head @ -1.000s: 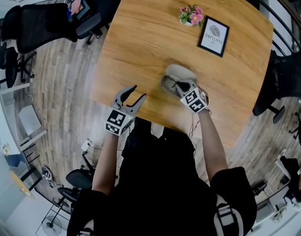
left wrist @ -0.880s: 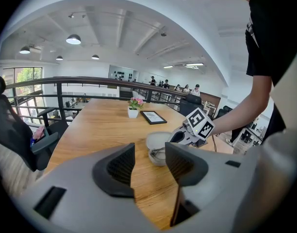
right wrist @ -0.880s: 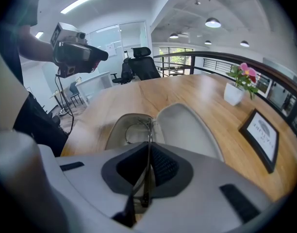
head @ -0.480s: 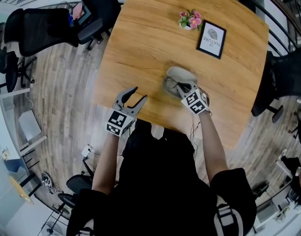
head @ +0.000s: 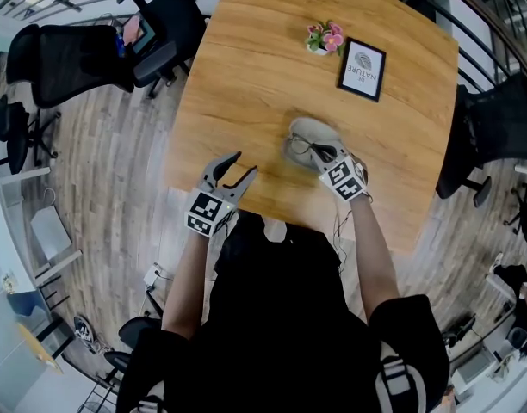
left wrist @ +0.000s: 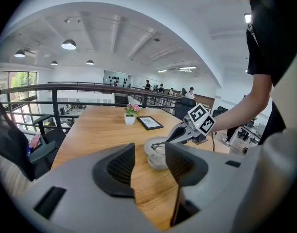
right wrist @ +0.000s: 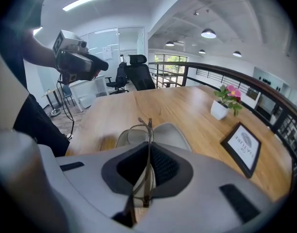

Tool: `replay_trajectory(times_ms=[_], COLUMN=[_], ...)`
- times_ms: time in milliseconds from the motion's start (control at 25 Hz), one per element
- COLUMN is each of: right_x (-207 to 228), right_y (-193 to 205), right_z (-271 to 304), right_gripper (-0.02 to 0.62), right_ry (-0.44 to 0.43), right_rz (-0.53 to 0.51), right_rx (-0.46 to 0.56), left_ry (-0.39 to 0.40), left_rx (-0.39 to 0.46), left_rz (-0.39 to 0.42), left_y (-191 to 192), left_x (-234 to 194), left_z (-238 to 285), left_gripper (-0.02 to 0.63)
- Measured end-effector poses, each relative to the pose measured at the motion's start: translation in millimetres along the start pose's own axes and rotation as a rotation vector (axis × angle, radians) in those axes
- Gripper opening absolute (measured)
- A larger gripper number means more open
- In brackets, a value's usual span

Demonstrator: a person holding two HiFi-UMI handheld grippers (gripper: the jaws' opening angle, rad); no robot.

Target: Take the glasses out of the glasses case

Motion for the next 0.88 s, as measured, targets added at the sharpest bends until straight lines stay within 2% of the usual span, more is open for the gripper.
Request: replay_trajectory(times_ms=[360, 520, 880], right_x=[-7.4, -15.1, -36.4], right_y=[-18.2, -27.7, -40.5], right_z=[-23.0, -33.8, -48.4], right_gripper=[0.025, 0.025, 0.025], right_ry=[0.077, 0.116, 0.199], right_rz=[-0.011, -0.003, 0.027], right_rx=[0.025, 0.041, 0.066], left_ry=[0.044, 0.076, 0.128], left_rx=[0.074, 0.055, 0.102], left_rz=[0.03, 0.034, 0.064], left_y=[-17.2, -18.8, -24.3], left_x=[0.7, -1.4, -8.3], left_z=[-4.6, -13.9, -28.9], left_gripper=[0.215, 0.215, 0.215])
Point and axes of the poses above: the fingertips, and each gripper's own axes: z forward along the fingers, x to its right, y out of its underside, the point moved 2 cm from there along -z, backward along the fingers, and after that the axes turned 13 degrees about -y, right-handed, at the moved point
